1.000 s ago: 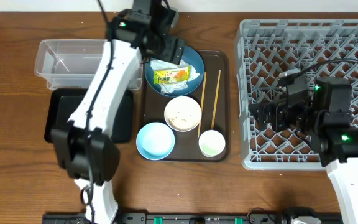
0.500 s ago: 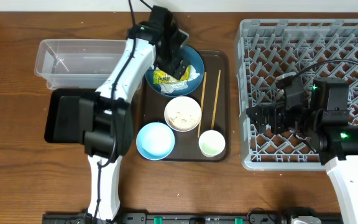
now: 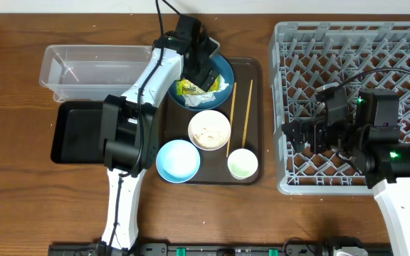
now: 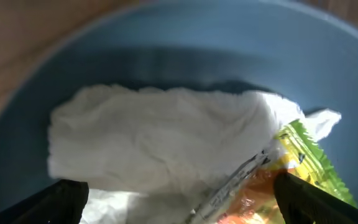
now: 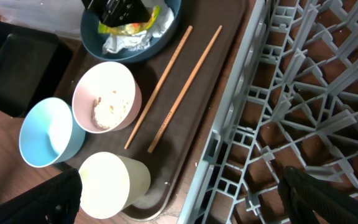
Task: Sort waste into correct bins and load items into the dishwasher rack
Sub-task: 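Grasp the tissue and yellow wrapper with the left gripper and lift, then move the left gripper over the clear bin and release the trash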
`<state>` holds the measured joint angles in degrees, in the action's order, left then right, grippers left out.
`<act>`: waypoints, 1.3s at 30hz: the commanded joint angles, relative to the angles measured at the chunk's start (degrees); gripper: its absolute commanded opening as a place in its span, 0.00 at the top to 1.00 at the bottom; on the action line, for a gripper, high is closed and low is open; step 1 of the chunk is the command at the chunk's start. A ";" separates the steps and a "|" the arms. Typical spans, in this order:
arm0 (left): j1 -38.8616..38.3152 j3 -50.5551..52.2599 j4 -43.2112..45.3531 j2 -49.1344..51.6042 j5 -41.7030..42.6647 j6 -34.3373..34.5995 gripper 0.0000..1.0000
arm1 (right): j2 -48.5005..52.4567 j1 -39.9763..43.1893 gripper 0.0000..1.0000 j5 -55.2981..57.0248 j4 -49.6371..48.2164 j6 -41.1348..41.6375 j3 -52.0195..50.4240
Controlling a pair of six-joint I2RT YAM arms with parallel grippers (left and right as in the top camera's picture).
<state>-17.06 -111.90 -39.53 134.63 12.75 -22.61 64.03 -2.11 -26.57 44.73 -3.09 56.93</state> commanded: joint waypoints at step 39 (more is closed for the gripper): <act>5.77 -1.81 -3.72 -19.06 -1.79 20.59 0.94 | 0.00 -0.33 0.01 -0.24 -1.03 0.92 0.98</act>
<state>-12.88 -112.55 -42.11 119.85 12.95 -4.60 64.03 -2.11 -26.52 43.88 -3.07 56.95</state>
